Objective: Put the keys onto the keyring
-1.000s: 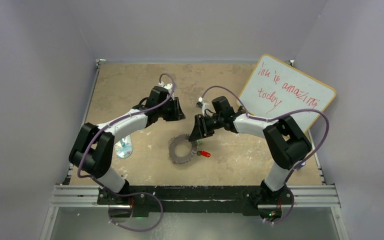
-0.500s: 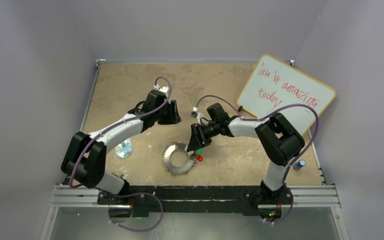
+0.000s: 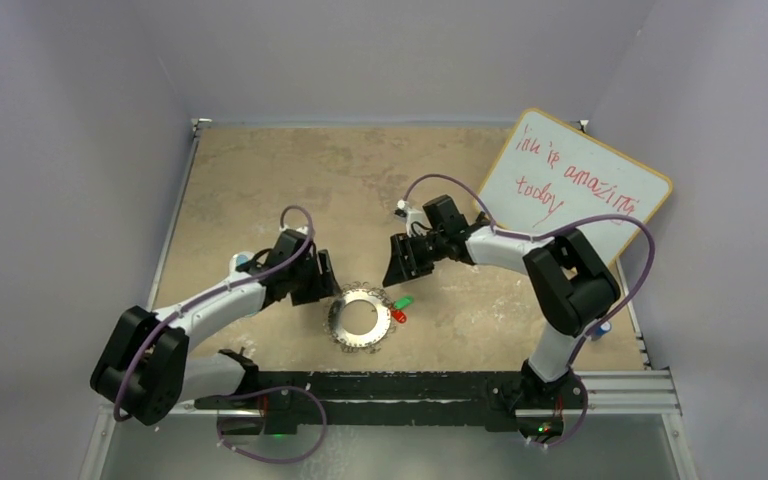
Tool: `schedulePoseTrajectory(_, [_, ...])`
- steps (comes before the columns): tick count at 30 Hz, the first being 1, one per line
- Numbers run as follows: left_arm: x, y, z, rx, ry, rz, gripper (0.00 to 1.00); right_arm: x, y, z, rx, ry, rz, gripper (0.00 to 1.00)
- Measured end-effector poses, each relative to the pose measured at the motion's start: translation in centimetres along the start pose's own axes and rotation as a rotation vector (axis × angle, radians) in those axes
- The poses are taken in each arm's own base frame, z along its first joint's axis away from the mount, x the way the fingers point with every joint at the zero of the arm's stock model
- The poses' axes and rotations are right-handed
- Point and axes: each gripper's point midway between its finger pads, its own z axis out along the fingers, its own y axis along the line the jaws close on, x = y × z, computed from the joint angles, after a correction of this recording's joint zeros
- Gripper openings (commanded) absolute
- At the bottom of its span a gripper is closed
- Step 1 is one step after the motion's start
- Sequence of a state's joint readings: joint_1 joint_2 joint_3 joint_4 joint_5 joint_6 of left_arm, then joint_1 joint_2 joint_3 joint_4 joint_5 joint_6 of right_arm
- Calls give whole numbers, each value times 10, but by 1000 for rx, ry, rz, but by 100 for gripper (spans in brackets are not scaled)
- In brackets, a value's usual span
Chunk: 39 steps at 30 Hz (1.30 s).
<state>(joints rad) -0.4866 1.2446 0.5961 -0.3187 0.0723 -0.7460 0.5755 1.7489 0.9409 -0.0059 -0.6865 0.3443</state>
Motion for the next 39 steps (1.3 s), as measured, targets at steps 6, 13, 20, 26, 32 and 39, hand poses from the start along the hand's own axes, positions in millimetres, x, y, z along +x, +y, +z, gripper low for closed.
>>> schedulePoseTrajectory(6, [31,1,5,65,69,-118,34,9,-15,11,15,35,1,29])
schedulePoseTrajectory(13, [25,-15,26,115,105,-117,3,28,-18,18,-37,95,38,12])
schedulePoseTrajectory(20, [-26,-46,62,128,63,13,0,39,-18,13,-48,112,53,27])
schedulePoseTrajectory(26, [-62,-51,71,80,-23,129,15,38,-22,-3,79,80,24,48])
schedulePoseTrajectory(32, [-76,-34,59,-16,-83,216,40,16,-39,-29,267,-24,-25,53])
schedulePoseTrajectory(39, [-103,-45,9,25,-261,265,50,-20,-37,-52,350,-161,-122,55])
